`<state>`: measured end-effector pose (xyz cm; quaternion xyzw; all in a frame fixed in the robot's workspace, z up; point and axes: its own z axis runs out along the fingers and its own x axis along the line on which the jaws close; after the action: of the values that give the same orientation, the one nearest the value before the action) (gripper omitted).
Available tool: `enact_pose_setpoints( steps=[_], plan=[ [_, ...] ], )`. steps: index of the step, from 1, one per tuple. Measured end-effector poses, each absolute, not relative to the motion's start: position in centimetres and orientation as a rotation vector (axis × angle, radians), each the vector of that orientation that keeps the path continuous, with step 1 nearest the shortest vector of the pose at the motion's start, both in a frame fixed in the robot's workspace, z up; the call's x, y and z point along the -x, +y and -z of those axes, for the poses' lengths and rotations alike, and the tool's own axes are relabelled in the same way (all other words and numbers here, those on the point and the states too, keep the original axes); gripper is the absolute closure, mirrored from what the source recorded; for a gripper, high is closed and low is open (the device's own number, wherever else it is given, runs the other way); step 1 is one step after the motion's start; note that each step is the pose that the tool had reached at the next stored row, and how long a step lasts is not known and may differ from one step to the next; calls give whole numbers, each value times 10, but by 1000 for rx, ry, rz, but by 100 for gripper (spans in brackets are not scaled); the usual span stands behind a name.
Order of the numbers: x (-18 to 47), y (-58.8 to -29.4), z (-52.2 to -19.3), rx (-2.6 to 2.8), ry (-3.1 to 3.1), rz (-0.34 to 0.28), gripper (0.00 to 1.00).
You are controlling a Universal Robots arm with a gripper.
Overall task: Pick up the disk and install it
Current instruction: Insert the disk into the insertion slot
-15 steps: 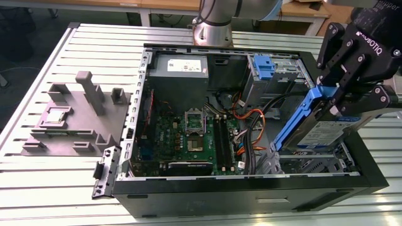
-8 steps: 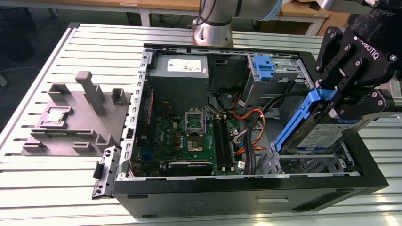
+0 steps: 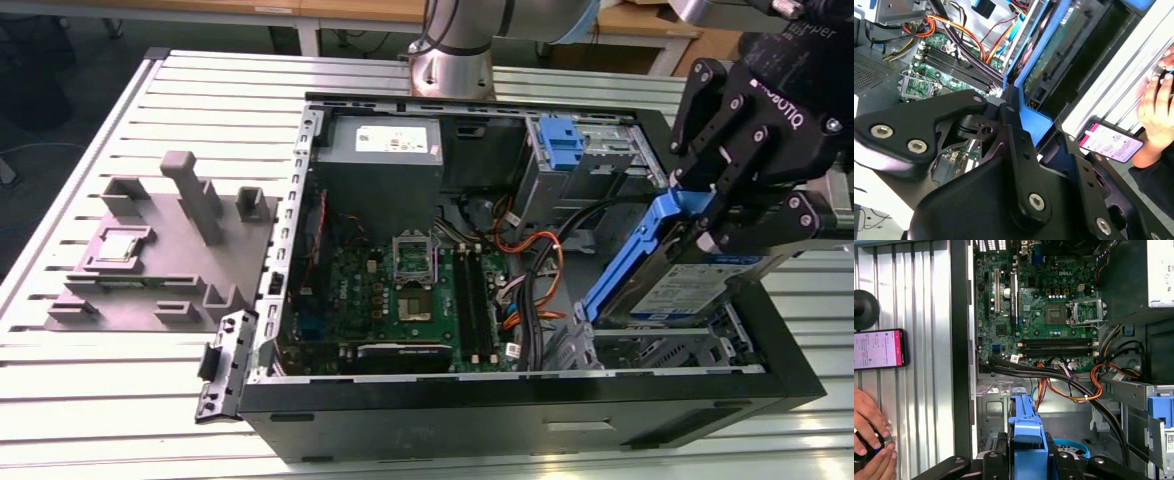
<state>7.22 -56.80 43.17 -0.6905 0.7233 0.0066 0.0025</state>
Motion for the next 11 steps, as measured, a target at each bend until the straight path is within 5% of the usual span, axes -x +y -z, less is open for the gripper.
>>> enact_pose_setpoints(
  steps=[2,8,11],
  plan=[
    [-72,-568,-432,2166,2269,-21,56],
    [-72,-568,-424,2165,2268,-20,56],
    [-72,-568,-418,2165,2268,-20,64]
  ],
)
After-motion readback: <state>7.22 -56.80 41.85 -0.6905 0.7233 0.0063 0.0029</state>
